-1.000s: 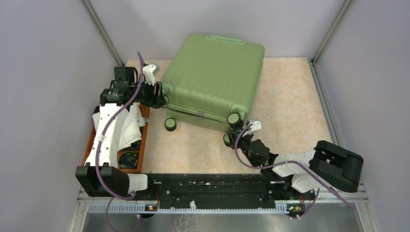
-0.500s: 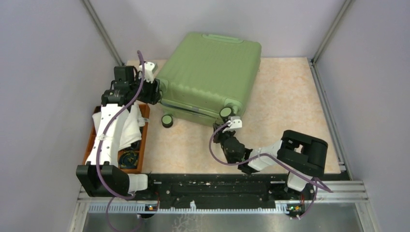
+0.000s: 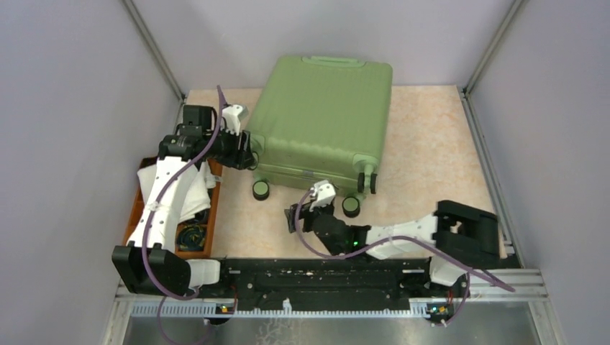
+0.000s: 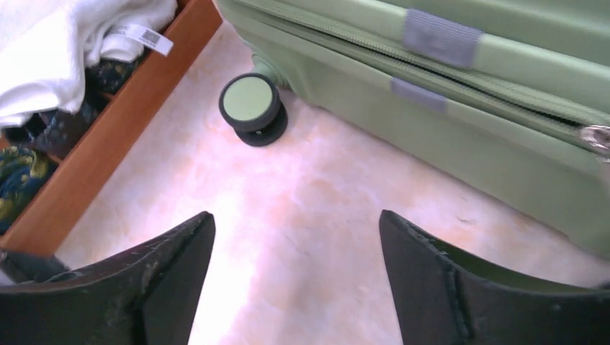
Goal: Pack the luggage
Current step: Zip the luggage at the center of the board.
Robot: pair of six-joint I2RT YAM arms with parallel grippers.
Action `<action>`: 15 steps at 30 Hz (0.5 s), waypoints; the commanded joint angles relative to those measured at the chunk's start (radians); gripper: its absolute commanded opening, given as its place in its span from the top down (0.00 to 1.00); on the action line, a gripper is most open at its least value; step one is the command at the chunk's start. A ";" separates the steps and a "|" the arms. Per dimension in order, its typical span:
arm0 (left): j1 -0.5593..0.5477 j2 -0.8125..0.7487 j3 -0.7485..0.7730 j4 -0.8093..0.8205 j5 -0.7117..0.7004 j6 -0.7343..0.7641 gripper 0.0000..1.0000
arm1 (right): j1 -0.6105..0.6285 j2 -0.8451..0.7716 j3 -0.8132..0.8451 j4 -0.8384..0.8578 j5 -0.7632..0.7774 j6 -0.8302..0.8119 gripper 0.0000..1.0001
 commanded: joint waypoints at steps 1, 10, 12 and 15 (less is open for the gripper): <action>-0.058 -0.049 0.061 0.063 0.312 0.039 1.00 | -0.028 -0.275 -0.094 -0.305 -0.086 0.210 0.10; -0.059 -0.063 0.022 0.038 0.352 0.096 0.98 | -0.375 -0.839 -0.193 -0.751 -0.395 0.422 0.11; -0.061 -0.069 0.001 0.037 0.350 0.112 0.97 | -0.432 -0.883 -0.148 -0.817 -0.432 0.385 0.11; -0.059 -0.068 -0.007 0.014 0.337 0.142 0.93 | -0.489 -0.896 -0.041 -0.919 -0.490 0.331 0.11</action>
